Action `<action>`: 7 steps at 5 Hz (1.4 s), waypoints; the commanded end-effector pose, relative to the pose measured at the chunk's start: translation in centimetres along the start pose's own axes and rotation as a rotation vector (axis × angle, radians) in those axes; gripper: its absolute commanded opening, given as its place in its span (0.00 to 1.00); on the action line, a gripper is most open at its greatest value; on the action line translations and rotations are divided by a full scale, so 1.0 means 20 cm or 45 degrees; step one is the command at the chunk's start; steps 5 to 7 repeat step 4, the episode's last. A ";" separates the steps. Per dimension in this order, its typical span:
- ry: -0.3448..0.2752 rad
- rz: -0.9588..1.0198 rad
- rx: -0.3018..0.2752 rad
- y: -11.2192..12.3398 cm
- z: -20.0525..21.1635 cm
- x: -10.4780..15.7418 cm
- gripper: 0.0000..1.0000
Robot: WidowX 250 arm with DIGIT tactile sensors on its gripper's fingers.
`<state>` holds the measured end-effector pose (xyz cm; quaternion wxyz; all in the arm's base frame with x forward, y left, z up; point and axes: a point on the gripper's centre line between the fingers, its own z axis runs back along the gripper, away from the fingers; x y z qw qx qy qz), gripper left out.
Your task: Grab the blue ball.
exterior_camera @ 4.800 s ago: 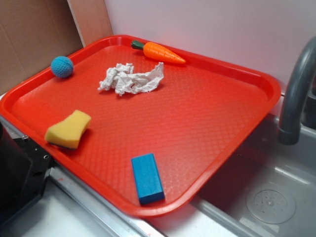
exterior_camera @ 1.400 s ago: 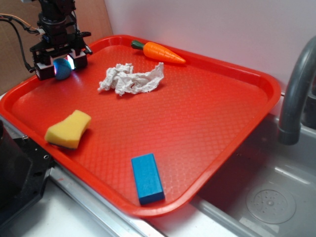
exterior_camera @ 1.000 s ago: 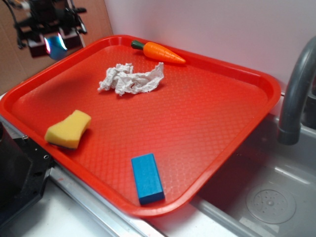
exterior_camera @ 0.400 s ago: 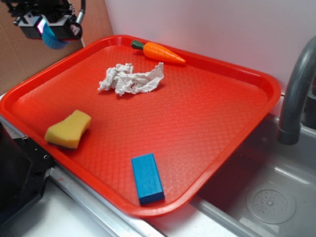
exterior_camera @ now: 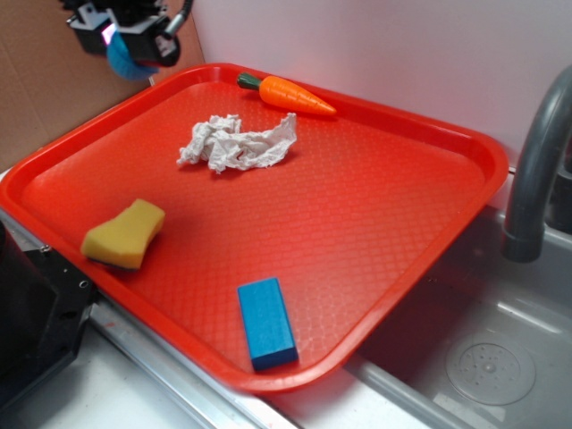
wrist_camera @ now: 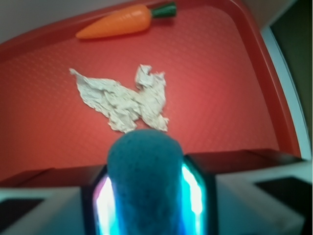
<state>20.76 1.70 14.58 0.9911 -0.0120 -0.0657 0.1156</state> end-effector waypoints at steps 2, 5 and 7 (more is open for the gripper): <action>0.056 -0.232 -0.018 0.09 0.07 0.11 0.00; 0.019 -0.163 -0.026 0.17 0.17 0.11 0.00; 0.019 -0.163 -0.026 0.17 0.17 0.11 0.00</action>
